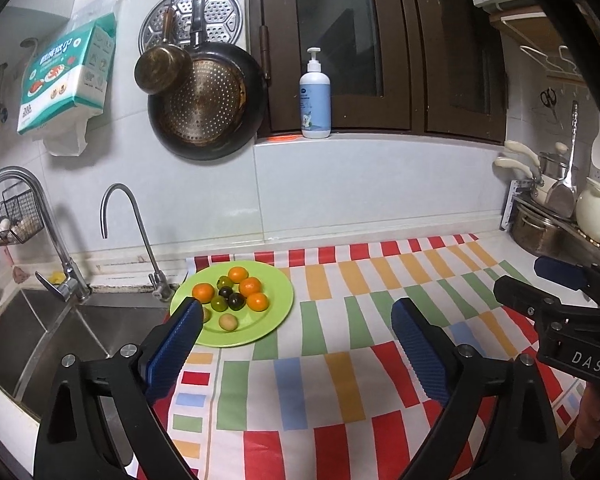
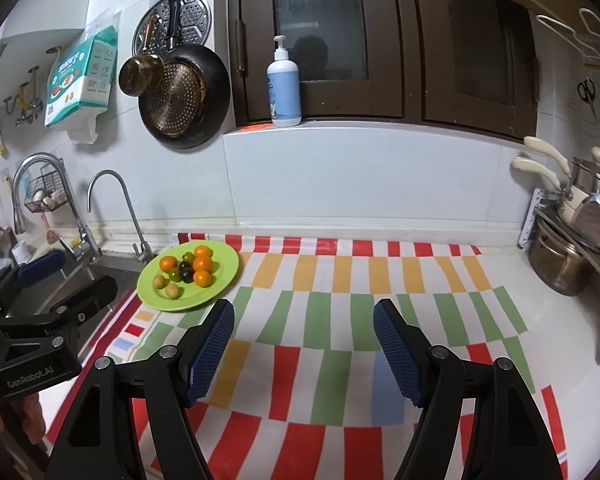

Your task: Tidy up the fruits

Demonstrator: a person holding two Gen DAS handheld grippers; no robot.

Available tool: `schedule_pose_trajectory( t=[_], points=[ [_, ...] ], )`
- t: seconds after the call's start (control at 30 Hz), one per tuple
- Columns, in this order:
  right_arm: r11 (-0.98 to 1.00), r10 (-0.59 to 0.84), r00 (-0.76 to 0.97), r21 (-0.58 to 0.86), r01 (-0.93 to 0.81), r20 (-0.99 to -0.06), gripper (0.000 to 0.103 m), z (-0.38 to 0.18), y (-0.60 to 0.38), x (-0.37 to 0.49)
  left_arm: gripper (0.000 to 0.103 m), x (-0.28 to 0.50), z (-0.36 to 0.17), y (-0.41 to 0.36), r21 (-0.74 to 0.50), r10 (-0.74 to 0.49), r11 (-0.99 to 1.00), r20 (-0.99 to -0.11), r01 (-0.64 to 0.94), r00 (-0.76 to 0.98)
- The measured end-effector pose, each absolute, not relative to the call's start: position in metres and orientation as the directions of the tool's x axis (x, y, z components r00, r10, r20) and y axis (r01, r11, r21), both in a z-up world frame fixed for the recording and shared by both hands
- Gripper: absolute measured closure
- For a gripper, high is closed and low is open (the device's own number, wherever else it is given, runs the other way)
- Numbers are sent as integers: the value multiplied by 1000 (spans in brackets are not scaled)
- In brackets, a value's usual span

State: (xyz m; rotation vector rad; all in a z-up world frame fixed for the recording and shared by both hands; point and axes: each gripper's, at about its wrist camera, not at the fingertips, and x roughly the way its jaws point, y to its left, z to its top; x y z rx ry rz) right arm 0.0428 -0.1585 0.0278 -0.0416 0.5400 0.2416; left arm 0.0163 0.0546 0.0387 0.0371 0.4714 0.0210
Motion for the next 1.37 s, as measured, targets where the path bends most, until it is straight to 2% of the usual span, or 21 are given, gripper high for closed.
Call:
schedule_pose_trajectory(
  t=[0.47, 1.37],
  points=[
    [977, 195, 839, 28, -210, -509, 30, 30, -169, 29, 0, 6, 42, 47, 57, 22, 998, -442, 3, 897],
    [980, 181, 838, 19, -200, -515, 30, 31, -167, 30, 0, 9, 42, 50, 48, 10, 999, -444, 13, 896]
  ],
)
